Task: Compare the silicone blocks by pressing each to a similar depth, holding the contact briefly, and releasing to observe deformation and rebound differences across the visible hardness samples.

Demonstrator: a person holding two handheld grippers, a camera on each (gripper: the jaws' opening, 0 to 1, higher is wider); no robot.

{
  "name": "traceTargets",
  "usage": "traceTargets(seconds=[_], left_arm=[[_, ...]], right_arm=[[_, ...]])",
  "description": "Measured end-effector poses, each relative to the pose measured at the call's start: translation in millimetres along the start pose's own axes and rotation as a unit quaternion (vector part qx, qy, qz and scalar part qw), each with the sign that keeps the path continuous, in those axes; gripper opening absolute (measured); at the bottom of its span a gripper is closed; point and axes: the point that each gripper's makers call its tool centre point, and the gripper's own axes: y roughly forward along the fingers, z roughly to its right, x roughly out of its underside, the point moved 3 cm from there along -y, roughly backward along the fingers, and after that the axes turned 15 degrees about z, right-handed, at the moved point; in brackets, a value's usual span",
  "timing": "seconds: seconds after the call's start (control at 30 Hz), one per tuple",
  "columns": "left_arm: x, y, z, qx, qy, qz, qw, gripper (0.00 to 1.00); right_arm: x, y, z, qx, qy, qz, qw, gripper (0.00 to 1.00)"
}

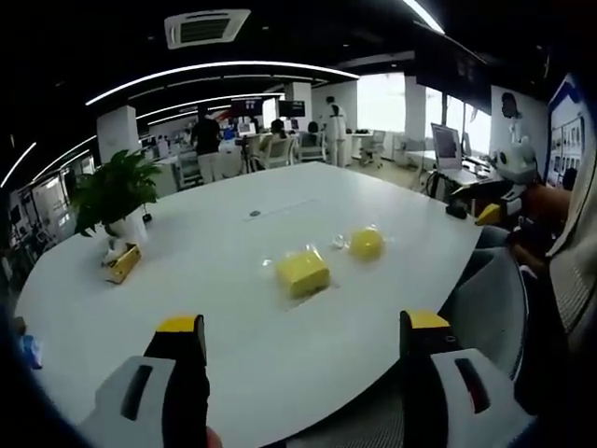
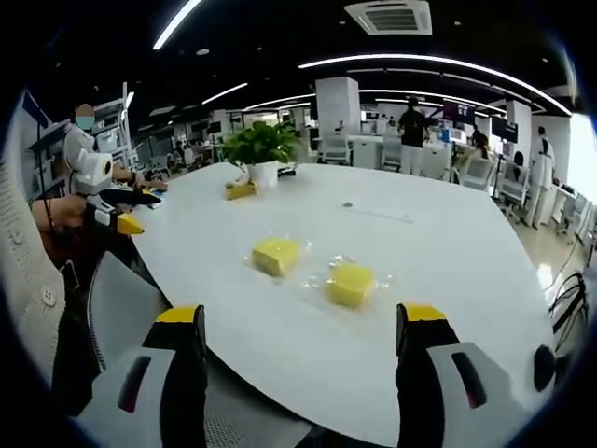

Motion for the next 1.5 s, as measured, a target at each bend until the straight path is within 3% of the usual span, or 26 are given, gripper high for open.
traceTargets(seconds=[0.23,0.4,0.53,0.77,0.9,1.07,1.27,1.37,1.5], left_arm=[[-0.3,3.2,-3.2,0.002,-0.007,-0.002,1.0000,0.85],[-6.9,14.0,-17.3,-0.002,-0.018,-0.004,0.9998,0.84],[-9.3,29.7,-30.7,0.002,-0.033,-0.011,0.9994,0.83],[-17.8,65.8,-50.1,0.006,-0.097,0.007,0.9953,0.82],[-16.6,88.4,-54.7,0.019,-0.104,0.003,0.9944,0.81],[-7.9,119.2,-52.4,0.049,-0.088,-0.019,0.9947,0.80],[6.5,157.0,-48.1,0.080,-0.121,-0.028,0.9890,0.79],[18.0,181.1,-47.9,0.090,-0.160,-0.033,0.9825,0.79],[29.3,201.4,-50.6,0.097,-0.154,-0.045,0.9823,0.73]], right_arm=[[2.8,1.0,3.6,0.004,0.005,-0.004,1.0000,0.78],[3.5,2.5,7.9,0.006,0.005,-0.009,0.9999,0.78],[5.6,4.2,10.7,0.008,0.007,-0.015,0.9998,0.77],[11.3,9.1,14.8,0.013,0.015,-0.028,0.9994,0.77],[15.0,14.0,18.2,0.014,0.021,-0.037,0.9990,0.77],[18.9,19.2,24.8,0.018,0.023,-0.052,0.9982,0.76],[24.2,21.2,32.1,0.024,0.026,-0.067,0.9971,0.76],[30.5,21.9,36.1,0.028,0.031,-0.079,0.9960,0.76],[36.8,22.6,38.1,0.032,0.038,-0.093,0.9944,0.76]])
